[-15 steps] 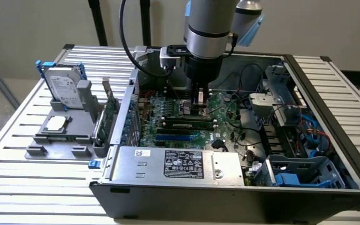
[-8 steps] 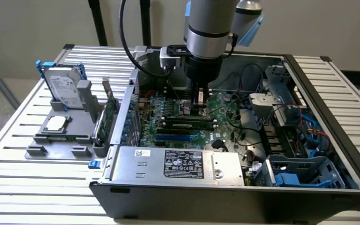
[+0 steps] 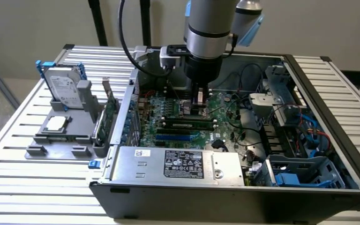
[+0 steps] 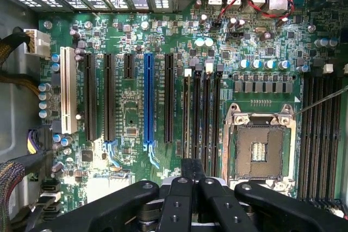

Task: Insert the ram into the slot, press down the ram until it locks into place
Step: 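Press down the ram until it locks into place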

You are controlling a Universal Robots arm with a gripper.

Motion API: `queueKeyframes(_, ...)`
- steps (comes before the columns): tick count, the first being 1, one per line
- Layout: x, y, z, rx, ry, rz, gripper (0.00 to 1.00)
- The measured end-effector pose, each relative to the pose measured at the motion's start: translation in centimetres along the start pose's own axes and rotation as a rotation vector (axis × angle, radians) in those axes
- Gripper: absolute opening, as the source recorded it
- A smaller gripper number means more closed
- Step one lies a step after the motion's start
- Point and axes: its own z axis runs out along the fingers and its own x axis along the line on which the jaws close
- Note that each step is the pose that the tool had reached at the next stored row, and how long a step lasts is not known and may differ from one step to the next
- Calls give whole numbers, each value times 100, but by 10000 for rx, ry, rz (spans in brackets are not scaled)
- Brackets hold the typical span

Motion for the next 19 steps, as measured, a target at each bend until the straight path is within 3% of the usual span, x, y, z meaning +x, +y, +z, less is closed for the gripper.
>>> queueKeyframes(19,0,0,0,-7,-23,3100,11)
